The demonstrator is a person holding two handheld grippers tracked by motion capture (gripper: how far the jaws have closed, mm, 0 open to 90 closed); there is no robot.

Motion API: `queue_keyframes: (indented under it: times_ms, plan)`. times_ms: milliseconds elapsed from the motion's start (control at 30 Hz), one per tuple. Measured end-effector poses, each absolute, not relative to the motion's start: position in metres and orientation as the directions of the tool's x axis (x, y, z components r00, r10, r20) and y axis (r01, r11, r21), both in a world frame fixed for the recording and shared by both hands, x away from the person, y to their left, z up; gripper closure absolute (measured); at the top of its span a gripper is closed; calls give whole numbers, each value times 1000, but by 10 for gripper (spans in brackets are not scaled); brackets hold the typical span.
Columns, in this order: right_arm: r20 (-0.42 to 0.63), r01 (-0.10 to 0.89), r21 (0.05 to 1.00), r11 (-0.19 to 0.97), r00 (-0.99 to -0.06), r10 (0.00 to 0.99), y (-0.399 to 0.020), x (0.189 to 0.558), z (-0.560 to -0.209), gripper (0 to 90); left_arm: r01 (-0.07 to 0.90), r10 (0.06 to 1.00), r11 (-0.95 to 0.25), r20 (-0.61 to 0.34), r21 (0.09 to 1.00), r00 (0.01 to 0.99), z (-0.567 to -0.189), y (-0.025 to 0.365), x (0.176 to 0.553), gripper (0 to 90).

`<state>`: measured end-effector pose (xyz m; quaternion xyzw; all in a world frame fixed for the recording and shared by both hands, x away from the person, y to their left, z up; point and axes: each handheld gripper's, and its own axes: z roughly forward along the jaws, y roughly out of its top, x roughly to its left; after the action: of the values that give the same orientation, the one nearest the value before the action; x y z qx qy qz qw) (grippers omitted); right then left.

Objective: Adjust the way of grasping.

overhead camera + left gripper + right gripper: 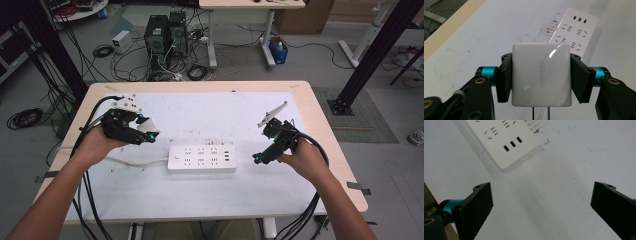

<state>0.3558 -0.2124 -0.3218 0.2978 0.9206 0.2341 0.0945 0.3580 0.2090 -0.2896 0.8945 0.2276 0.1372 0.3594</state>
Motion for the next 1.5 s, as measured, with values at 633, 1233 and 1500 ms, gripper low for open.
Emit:
queue_keyframes:
  times_ms: [633, 1233, 1500]
  plan:
    - [367, 658, 646, 388, -713, 598, -193, 345, -317, 36, 64, 286, -710, 203, 701, 937, -303, 136, 334, 425]
    - [664, 797, 575, 187, -588, 462, -174, 355, -327, 35, -27, 185, -686, 210, 727, 960, -311, 92, 332, 425]
    - [692, 822, 529, 212, -562, 452, -157, 359, -331, 35, -63, 149, -708, 236, 703, 960, -311, 74, 331, 425]
